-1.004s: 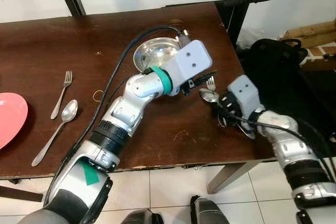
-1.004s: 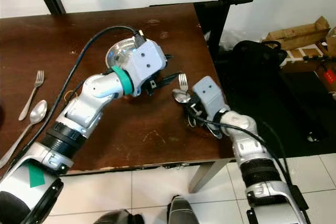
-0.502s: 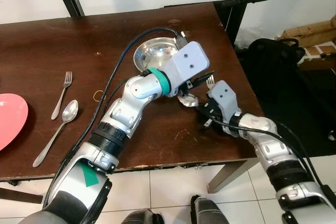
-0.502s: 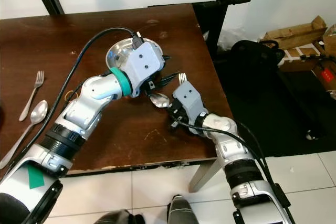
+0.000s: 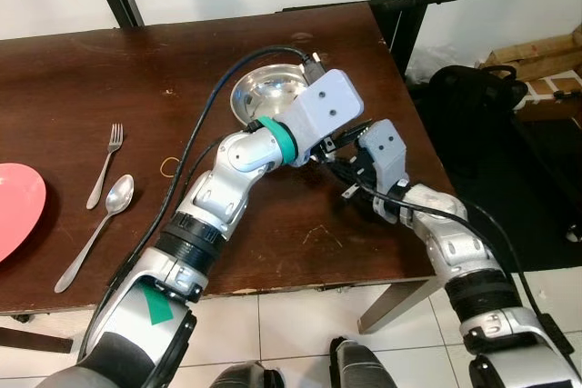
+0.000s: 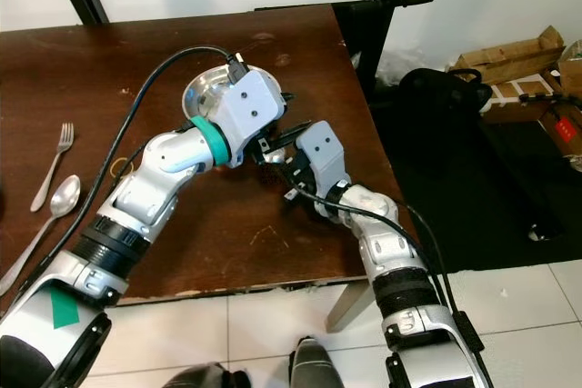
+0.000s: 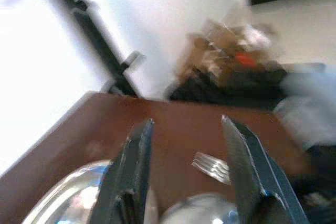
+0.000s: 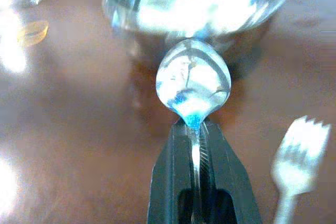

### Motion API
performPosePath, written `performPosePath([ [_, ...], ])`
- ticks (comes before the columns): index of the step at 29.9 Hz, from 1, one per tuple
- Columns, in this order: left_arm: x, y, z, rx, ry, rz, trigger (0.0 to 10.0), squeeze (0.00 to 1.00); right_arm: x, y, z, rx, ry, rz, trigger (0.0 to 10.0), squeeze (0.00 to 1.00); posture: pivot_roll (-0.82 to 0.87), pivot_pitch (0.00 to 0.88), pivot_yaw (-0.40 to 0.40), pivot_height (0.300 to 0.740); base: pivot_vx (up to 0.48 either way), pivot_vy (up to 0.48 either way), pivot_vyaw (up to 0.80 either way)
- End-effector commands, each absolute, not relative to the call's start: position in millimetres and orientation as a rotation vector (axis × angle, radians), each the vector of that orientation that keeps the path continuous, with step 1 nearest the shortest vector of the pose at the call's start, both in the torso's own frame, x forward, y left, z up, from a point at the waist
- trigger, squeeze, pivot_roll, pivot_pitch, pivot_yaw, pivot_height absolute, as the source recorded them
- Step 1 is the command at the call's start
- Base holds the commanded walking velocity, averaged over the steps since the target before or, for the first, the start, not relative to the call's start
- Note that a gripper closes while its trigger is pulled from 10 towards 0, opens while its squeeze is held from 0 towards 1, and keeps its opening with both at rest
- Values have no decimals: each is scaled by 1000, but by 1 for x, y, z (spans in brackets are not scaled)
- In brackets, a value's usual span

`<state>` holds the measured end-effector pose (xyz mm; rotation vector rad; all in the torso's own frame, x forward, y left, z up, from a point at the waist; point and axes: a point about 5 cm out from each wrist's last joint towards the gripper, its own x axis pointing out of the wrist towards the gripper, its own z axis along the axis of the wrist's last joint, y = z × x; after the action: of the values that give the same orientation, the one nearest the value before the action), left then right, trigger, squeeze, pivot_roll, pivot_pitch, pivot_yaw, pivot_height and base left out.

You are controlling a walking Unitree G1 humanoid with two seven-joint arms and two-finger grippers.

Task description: Setting the table

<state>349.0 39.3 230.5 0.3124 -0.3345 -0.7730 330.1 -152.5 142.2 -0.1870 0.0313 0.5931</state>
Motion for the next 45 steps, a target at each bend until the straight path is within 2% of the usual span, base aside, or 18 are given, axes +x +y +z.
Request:
performPosePath([
  [1,353,59,235,238,-328,-675,10000,0,326,-157,150,-151,-5,540,0,0,-100,14,97,740,0,0,0],
  [3,357,79,244,167,-333,-578,10000,0,317,-161,159,-122,-59,461,0,0,-94,18,95,740,0,0,0],
  [8,358,87,247,142,-333,-546,10000,0,313,-163,163,-115,-80,431,0,0,-94,18,95,740,0,0,0],
  [11,357,113,256,92,-333,-470,10000,0,300,-166,181,-86,-158,299,0,0,-81,22,91,740,0,0,0],
  [12,354,121,253,96,-313,-450,10000,0,293,-168,189,-65,-202,196,10000,0,-89,23,93,740,0,0,0],
  [15,351,125,247,106,-292,-437,10000,0,287,-171,193,-44,-230,110,10000,0,-91,23,93,740,0,0,0],
  [17,346,123,227,138,-239,-413,10000,0,282,-174,190,26,-243,-32,10000,0,-93,23,90,740,0,0,0],
  [20,343,120,219,145,-218,-397,10000,0,281,-176,187,54,-237,-85,10000,0,-93,23,90,740,0,0,0],
  [24,344,121,203,69,-170,-334,10000,0,288,-178,180,67,-209,-120,10000,0,-92,18,88,740,0,0,0],
  [25,346,127,196,70,-147,-272,10000,0,295,-181,183,76,-211,-145,10000,0,-88,13,84,740,0,0,0],
  [31,344,141,192,152,-154,-194,10000,0,303,-186,192,-40,-220,-80,10000,0,-66,0,68,740,0,0,0],
  [39,333,143,179,219,-142,-215,10000,0,303,-192,194,-145,-208,-23,10000,0,-65,0,39,740,0,0,0],
  [40,332,142,178,217,-147,-215,10000,0,305,-196,195,-164,-206,-14,10000,0,-63,0,-1,740,0,0,0],
  [44,330,138,178,204,-166,-204,10000,0,312,-202,200,-191,-204,4,10000,0,-58,0,-36,740,0,0,0],
  [45,329,136,179,205,-183,-194,10000,0,316,-202,201,-183,-203,9,10000,0,-37,0,-76,740,0,0,0],
])
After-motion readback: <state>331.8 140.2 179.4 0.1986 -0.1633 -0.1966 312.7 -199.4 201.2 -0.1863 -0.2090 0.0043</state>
